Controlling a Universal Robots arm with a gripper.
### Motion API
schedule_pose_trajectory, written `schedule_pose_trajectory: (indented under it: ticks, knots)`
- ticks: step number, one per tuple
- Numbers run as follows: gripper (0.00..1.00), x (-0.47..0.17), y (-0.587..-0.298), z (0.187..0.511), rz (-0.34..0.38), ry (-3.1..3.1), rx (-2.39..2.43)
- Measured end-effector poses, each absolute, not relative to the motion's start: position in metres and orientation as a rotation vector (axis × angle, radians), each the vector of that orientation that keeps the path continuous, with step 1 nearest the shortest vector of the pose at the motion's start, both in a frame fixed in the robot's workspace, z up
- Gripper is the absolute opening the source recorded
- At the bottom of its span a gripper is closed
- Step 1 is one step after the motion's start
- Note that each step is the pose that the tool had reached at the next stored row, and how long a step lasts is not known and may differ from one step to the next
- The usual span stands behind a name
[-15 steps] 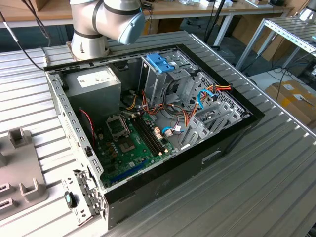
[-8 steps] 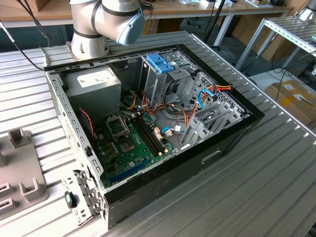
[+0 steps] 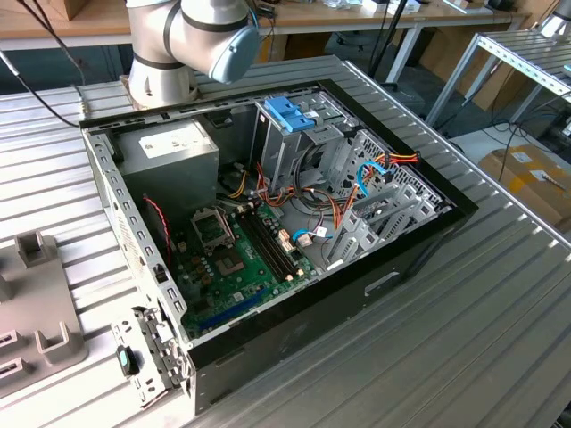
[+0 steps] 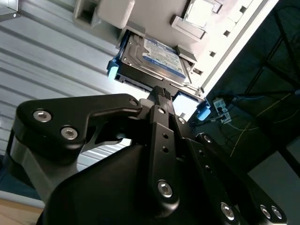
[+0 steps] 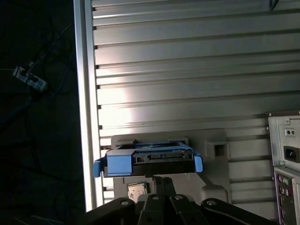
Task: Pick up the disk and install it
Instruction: 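Reach for the disk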
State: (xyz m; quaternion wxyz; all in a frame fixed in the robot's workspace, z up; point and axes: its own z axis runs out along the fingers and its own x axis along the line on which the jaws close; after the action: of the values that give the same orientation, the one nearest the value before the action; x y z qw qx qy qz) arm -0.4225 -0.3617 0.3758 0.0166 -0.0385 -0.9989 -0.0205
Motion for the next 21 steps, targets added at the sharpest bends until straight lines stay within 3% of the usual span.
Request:
schedule_pose_trajectory:
  ticks: [21]
  knots:
    - [0.11, -0.458, -0.353, 0.361, -0.057, -3.106, -0.120]
